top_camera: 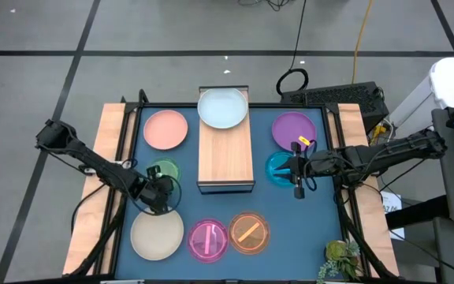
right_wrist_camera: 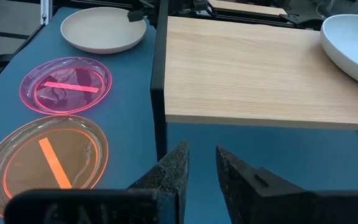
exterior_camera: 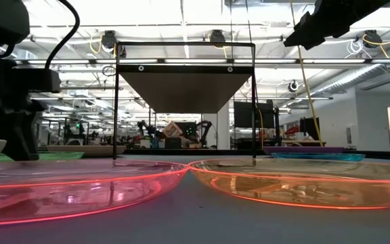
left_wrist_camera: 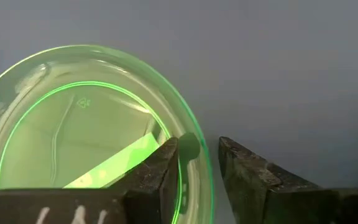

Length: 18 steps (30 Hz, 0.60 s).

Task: Place and stack plates onto a shelf
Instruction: Put the green plate on the shelf

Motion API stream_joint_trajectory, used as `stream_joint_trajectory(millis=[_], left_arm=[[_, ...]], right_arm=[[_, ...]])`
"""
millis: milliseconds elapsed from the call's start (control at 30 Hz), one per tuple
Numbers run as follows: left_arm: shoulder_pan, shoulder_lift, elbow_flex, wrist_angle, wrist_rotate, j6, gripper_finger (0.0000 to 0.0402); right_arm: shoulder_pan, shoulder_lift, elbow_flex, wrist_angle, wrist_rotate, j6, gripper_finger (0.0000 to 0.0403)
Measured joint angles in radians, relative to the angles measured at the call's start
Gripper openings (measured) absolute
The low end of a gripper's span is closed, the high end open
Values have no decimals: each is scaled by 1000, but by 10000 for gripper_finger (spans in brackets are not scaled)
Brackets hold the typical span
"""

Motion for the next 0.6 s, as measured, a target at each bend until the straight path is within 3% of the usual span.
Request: stream_joint_trajectory(millis=[467,600], left_arm=[[-25,2,0,-5,-37,2,10],[-24,2,6,-8,-37,4,6]], right_arm=[[0,0,0,0,-1,0,66],[0,0,0,0,-1,0,66]])
